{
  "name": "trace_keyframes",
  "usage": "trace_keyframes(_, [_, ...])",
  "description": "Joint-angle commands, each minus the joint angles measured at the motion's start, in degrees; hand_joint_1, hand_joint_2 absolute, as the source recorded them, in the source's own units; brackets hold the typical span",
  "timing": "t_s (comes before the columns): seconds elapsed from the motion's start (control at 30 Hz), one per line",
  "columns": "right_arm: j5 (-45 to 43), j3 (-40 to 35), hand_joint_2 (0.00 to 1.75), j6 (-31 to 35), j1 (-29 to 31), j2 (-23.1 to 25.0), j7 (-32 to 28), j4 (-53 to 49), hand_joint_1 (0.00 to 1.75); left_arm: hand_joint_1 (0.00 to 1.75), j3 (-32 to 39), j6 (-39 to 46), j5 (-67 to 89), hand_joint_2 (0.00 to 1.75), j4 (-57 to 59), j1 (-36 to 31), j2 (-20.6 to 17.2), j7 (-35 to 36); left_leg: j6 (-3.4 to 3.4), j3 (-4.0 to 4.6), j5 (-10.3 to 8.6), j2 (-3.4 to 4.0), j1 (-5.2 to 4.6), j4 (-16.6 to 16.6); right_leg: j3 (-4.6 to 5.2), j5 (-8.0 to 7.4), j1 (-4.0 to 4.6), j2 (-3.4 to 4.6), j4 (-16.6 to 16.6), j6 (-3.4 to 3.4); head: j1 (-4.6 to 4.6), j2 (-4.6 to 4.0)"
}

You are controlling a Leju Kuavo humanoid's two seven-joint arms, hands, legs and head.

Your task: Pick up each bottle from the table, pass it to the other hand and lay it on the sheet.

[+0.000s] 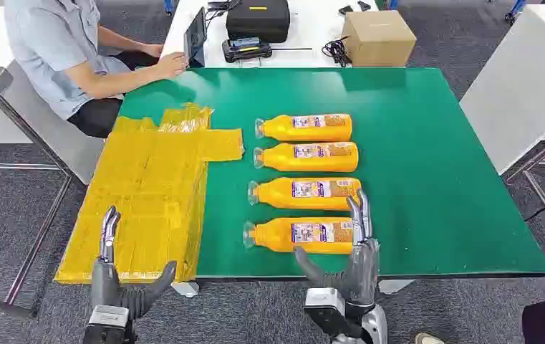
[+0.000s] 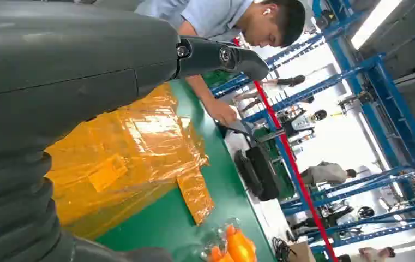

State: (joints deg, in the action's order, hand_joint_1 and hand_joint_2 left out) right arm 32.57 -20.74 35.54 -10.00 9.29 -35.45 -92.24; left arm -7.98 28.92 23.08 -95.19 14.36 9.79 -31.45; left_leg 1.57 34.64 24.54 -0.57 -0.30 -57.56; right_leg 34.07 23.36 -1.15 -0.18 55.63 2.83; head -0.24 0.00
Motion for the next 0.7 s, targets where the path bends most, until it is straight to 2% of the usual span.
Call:
trace_keyframes(0.03, [-6.4, -0.4, 1.75, -0.4, 0.3, -0.8, -0.8, -0.9, 0.0, 0.0, 2.9, -1.2, -0.7, 1.75, 1.1, -0.6, 1.1, -0.3, -0.12, -0.28, 0.12, 0.06, 0.1, 0.0, -0.28, 0.09, 0.12, 0.02, -0.1, -0.15, 0.0, 0.0])
trace_keyframes(0.2, [-1.6, -1.1, 1.75, 0.4, 1.1, -1.3, -1.2, -0.4, 0.0, 0.0, 3.8, -0.6, -0.9, 1.75, 2.0, -1.2, 1.3, -0.4, -0.08, -0.18, 0.08, 0.09, 0.06, 0.0, -0.16, 0.05, 0.07, 0.06, 0.0, -0.1, 0.0, 0.0])
trace_keyframes(0.7, [-2.8, -0.9, 1.75, 0.6, 0.1, -1.6, -0.2, -0.1, 0.0, 0.0, 4.0, -0.5, -1.2, 1.75, 3.4, -1.0, 2.0, -1.5, -0.09, -0.23, 0.08, 0.06, 0.07, 0.0, -0.23, 0.06, 0.08, 0.03, -0.1, -0.12, 0.0, 0.0])
